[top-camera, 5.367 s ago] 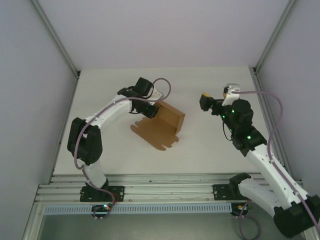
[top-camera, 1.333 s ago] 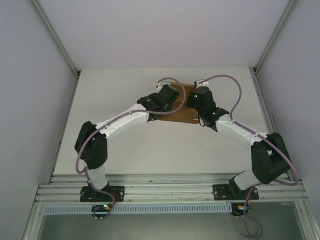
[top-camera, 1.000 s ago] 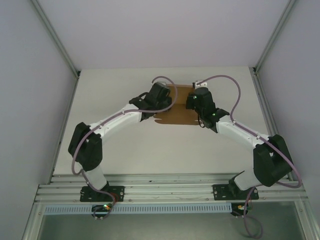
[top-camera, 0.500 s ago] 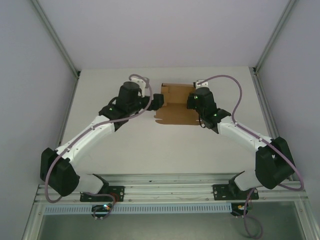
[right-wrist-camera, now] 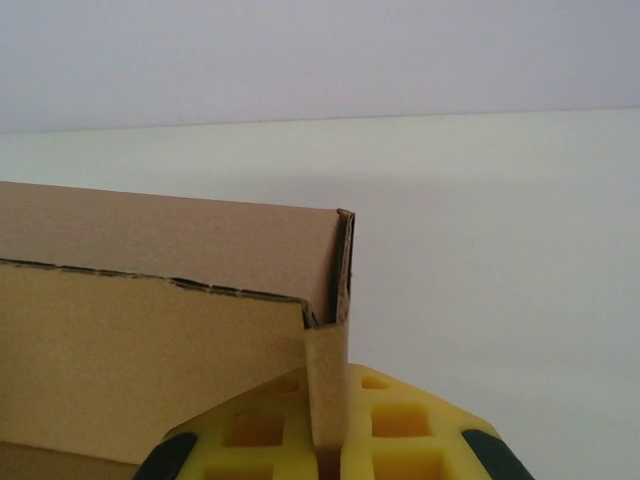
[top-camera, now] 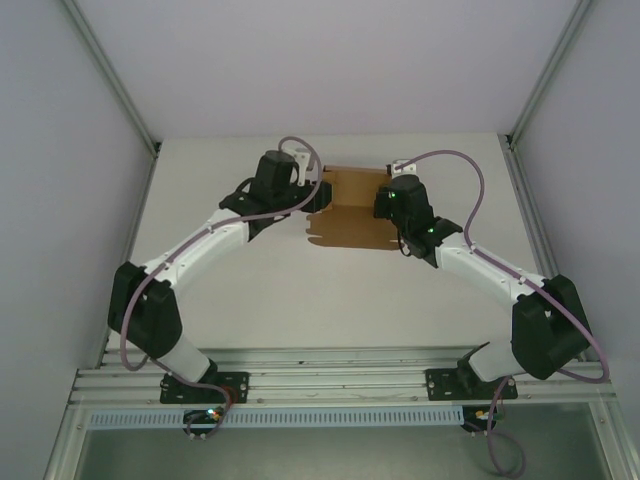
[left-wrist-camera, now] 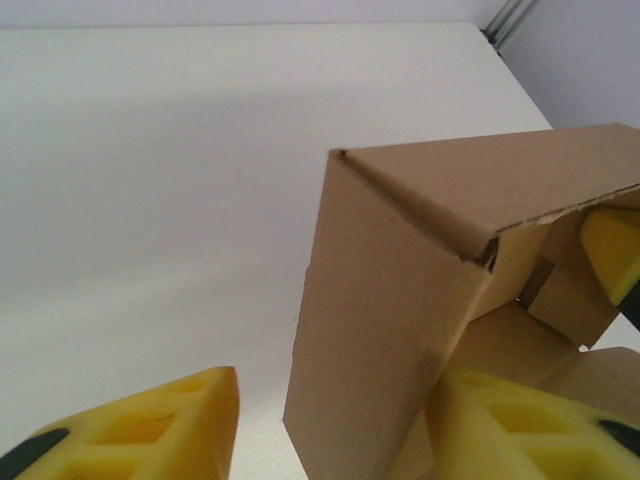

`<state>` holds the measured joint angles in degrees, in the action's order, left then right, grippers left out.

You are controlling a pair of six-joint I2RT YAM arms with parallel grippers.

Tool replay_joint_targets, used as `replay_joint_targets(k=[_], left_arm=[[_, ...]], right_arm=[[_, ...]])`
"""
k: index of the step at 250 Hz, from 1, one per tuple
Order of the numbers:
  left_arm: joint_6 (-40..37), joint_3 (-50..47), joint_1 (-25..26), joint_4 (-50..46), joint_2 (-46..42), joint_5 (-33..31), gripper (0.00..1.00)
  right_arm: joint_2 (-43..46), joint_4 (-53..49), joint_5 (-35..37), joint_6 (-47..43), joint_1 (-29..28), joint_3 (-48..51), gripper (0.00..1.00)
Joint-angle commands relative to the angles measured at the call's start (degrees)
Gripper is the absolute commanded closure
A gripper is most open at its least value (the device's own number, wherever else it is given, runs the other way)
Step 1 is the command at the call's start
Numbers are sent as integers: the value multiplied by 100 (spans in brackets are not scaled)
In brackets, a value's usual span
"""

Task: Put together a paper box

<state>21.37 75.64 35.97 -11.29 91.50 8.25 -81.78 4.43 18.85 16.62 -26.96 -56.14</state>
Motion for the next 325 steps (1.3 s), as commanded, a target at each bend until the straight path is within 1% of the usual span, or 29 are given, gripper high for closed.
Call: replay_joint_targets(k=[1, 13, 38, 66, 87, 97, 118, 129, 135, 154, 180, 189, 205, 224, 241, 256, 267, 277, 289, 301, 309, 313, 325], left_arm=[[-59, 276, -4, -43, 120, -183, 54], [-80, 292, -7, -14, 157, -331, 57], [-191, 406, -6, -108, 285, -494, 58], [-281, 555, 9, -276, 474, -647, 67], [-497, 637, 88, -383, 580, -866, 68], [-578, 670, 140, -429, 624, -1077, 74], [-745, 838, 244, -658, 773, -1568, 94], [-844, 919, 291, -773, 859, -1826, 99], [-891, 962, 315, -815, 906, -2012, 100], [-1004, 1066, 438, -910, 1054, -2729, 100], [-1104, 1155, 648, -813, 1346, -4354, 100], [-999, 1262, 674, -887, 1485, -4886, 100], [-695, 1579, 653, -1290, 1745, -5484, 100], [-506, 1838, 640, -1526, 2033, -6447, 100], [-173, 2142, 644, -1989, 2226, -6952, 100], [-238, 2225, 651, -2013, 2316, -7098, 100], [-251, 2257, 673, -2010, 2371, -7318, 100], [-250, 2313, 692, -2059, 2385, -7326, 100], [-282, 2288, 710, -1944, 2336, -7149, 100], [-437, 2209, 731, -1702, 2267, -6754, 100], [-409, 2184, 735, -1635, 2228, -6531, 100], [-376, 2185, 737, -1648, 2216, -6465, 97], [-373, 2226, 744, -1671, 2190, -6178, 84]], right_arm=[[140, 38, -196, -17, -51, -42, 100], [145, 29, -222, -27, -52, -35, 100], [224, 84, -254, -36, -50, 24, 100], [377, 146, -384, -54, -53, 61, 100], [433, 153, -428, -41, -54, 77, 100], [465, 171, -451, -34, -50, 93, 100], [513, 190, -514, -62, -57, 103, 100], [537, 159, -525, -71, -49, 103, 100], [554, 162, -524, -68, -53, 111, 100], [637, 197, -517, -34, -50, 179, 100], [757, 180, -557, 18, -62, 252, 100], [798, 143, -558, 49, -65, 265, 100], [894, 148, -558, 77, -106, 335, 100], [1039, 154, -533, 97, -137, 417, 100], [1165, 166, -450, 113, -159, 501, 100], [1254, 159, -398, 129, -171, 544, 100], [1314, 262, -378, 119, -187, 618, 100], [1342, 322, -386, 96, -195, 648, 100], [1303, 243, -374, 100, -190, 603, 100], [1221, 199, -393, 76, -192, 559, 100], [1184, 199, -436, 77, -194, 539, 100], [1166, 203, -454, 86, -188, 534, 100], [1152, 252, -520, 103, -190, 551, 100]])
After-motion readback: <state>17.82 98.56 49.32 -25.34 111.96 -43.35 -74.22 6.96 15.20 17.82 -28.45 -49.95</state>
